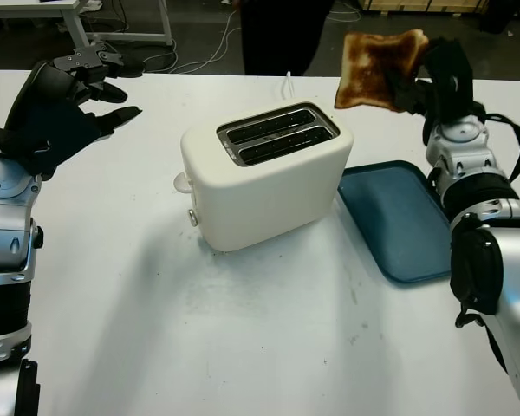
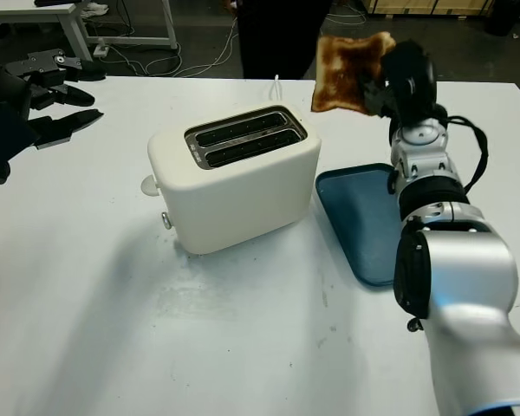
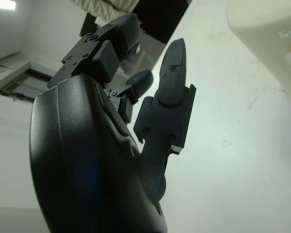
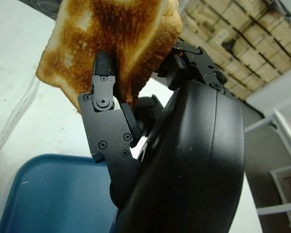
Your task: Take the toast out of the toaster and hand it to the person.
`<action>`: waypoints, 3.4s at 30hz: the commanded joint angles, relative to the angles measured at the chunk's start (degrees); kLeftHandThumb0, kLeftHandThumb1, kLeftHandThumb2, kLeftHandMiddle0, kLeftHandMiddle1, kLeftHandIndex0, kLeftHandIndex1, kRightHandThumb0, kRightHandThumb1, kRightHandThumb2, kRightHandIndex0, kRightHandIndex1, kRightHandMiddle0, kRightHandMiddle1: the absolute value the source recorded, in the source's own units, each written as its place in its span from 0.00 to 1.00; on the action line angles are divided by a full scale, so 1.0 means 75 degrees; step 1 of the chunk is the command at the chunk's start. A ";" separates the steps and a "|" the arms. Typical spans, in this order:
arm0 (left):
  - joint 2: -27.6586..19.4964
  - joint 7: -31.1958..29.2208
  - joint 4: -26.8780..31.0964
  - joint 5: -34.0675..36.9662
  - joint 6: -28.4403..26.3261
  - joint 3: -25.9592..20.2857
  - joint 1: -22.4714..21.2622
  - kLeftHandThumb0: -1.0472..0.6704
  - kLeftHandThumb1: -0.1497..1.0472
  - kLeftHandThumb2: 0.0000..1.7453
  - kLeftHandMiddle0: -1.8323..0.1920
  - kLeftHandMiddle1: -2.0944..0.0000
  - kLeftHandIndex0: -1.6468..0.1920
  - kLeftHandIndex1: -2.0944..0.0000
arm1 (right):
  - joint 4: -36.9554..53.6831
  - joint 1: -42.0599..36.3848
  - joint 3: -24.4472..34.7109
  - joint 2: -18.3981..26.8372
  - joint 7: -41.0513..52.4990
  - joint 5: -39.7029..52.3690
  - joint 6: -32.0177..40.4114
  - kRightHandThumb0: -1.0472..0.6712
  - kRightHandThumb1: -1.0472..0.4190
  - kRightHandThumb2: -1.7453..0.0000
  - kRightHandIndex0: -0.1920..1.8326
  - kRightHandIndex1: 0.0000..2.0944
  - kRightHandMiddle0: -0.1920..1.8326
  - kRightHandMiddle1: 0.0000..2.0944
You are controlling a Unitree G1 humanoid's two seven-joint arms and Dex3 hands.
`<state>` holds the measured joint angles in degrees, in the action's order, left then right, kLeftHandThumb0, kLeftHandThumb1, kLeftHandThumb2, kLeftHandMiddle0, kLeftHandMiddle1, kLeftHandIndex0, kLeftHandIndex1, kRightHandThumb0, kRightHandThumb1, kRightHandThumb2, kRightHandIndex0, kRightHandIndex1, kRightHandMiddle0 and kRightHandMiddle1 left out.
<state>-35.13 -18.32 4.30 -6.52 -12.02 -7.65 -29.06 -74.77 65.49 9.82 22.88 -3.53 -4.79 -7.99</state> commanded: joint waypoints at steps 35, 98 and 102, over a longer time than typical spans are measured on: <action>0.0033 0.0032 0.0338 0.0168 -0.0537 -0.0077 0.0076 0.44 0.89 0.08 0.76 0.57 0.64 0.78 | -0.0247 -0.0092 -0.0007 -0.0496 -0.0409 -0.0200 0.0451 0.52 0.09 0.77 0.43 0.83 0.24 0.83; 0.1491 0.1014 0.2993 0.0465 -0.1538 -0.0706 0.2212 0.43 0.89 0.18 0.84 0.66 0.72 0.88 | 0.4842 -0.4105 -0.0990 -0.0468 0.0024 -0.0430 -0.0941 0.23 0.09 0.64 0.22 0.01 0.22 0.01; 0.2243 0.1432 0.3576 0.0510 -0.1446 -0.0637 0.2954 0.40 0.89 0.21 0.85 0.68 0.73 0.89 | 0.7457 -0.5859 -0.1056 -0.1054 0.0219 -0.0067 -0.0070 0.27 0.09 0.61 0.19 0.00 0.19 0.00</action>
<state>-20.36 -9.19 28.79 -3.09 -23.02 -12.47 -9.19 -25.90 25.48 1.97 16.62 -2.49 -7.02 -10.92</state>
